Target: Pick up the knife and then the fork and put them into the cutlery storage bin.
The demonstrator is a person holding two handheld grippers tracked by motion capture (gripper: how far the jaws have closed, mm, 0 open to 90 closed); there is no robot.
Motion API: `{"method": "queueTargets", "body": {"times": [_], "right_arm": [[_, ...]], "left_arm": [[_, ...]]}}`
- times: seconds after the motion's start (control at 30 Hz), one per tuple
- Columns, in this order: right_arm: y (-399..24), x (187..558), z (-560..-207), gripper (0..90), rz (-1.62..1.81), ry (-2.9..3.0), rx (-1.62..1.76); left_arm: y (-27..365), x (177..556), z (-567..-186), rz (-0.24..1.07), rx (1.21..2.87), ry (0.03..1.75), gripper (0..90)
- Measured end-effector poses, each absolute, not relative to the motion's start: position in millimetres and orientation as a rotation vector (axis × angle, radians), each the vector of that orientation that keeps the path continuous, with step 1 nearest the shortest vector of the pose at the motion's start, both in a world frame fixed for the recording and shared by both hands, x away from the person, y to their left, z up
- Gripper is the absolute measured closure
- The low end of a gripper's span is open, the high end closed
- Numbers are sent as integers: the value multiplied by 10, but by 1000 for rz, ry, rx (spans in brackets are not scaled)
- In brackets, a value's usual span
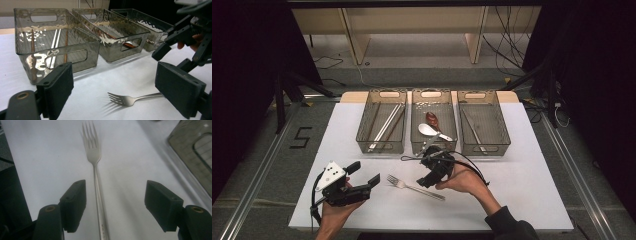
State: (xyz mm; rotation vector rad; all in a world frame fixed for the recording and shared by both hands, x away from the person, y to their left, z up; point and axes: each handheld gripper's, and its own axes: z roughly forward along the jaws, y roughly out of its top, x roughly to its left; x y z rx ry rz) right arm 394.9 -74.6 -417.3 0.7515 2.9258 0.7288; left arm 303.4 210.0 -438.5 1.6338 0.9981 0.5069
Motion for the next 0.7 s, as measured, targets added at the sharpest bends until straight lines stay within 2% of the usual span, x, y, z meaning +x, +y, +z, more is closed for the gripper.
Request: {"method": "queueTargets", "body": {"times": [0.7], "right_arm": [[-562,3900,-4425,451,586,3012,693]], "left_arm": [[2118,3021,-4382,510,1628,1000,146]]}}
